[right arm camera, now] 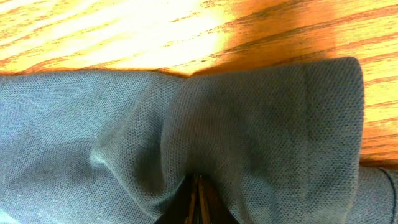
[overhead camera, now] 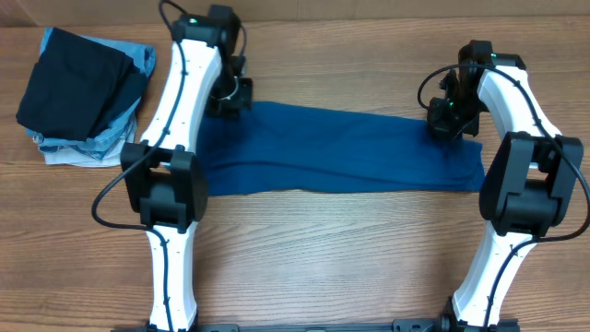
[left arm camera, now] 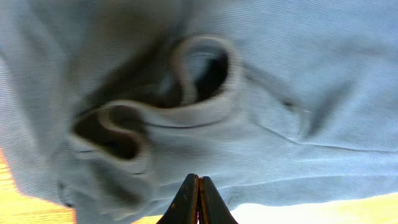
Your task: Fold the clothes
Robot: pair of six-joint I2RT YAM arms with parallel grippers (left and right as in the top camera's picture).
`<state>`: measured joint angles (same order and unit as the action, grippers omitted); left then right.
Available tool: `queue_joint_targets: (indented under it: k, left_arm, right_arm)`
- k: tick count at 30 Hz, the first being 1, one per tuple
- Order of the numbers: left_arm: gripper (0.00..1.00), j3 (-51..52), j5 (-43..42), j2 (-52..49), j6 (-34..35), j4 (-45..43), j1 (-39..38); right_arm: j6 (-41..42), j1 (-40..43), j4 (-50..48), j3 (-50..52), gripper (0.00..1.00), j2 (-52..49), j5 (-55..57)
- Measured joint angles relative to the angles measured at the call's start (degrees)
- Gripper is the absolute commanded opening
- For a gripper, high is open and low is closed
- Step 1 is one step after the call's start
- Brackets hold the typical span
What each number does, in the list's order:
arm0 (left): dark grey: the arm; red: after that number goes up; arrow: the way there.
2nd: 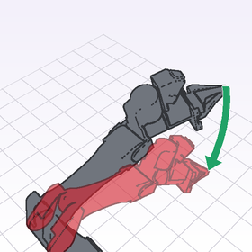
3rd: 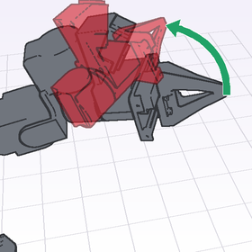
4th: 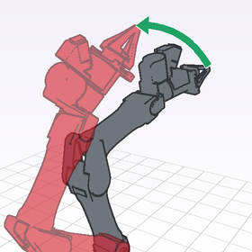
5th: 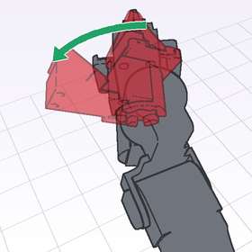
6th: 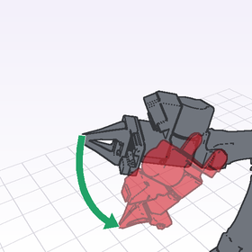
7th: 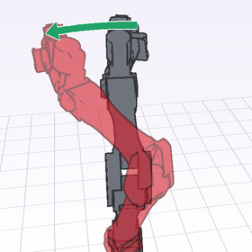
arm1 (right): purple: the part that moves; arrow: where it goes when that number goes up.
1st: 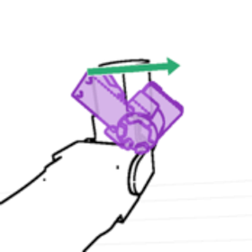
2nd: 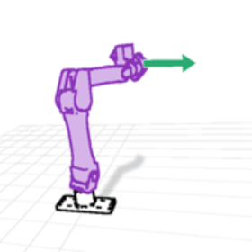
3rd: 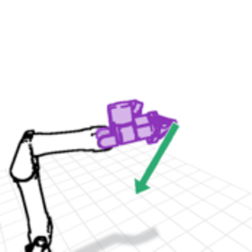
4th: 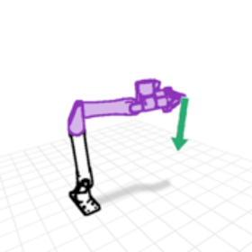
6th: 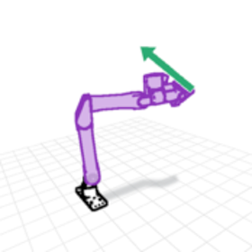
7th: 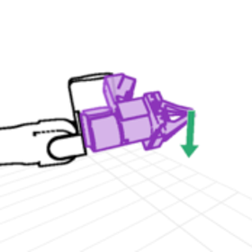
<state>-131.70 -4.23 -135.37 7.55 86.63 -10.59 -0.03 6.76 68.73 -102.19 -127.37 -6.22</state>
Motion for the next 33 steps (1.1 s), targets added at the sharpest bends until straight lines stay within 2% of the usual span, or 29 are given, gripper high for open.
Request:
queue_joint_targets:
  k: [3, 7, 9, 17, 23, 26, 28, 33]
  left_arm:
    - [0.04, 2.34, -0.46, 0.20, 0.00, -1.46, -1.03]
    - [0.04, 12.66, -0.46, 0.26, 0.00, -6.58, -0.90]
    - [0.04, 14.60, 2.16, 0.26, 0.07, -6.05, -0.90]
    - [0.04, 14.23, 11.06, 0.26, 1.55, -4.04, 5.68]
    - [0.04, 9.57, 13.40, 0.26, 1.55, -4.15, 9.62]
    - [0.04, 2.10, 11.63, 0.24, 1.55, -1.36, 9.31]
    - [0.04, -2.49, 7.34, 0.28, 1.55, -0.39, 8.79]
    - [0.04, 0.68, 1.60, 0.35, 1.51, -3.98, 4.17]
  right_arm:
    - [0.00, 0.00, -0.04, 0.00, 0.04, 0.00, -0.02]
    - [0.02, 0.00, -0.11, 0.00, 0.04, 0.00, 0.00]
    - [0.02, 0.00, -0.09, 0.00, 0.04, 0.00, 0.02]
    - [-0.02, 0.00, 0.11, 0.00, 0.04, 0.00, 0.22]
    - [0.00, 0.00, 0.20, 0.00, 0.04, 0.00, 0.24]
    - [-0.02, 0.00, 0.20, 0.00, 0.04, 0.00, 0.24]
    - [0.00, 0.00, 0.09, 0.00, 0.04, 0.00, 0.24]
    - [-0.02, 0.00, -0.11, 0.00, 0.04, 0.00, 0.24]
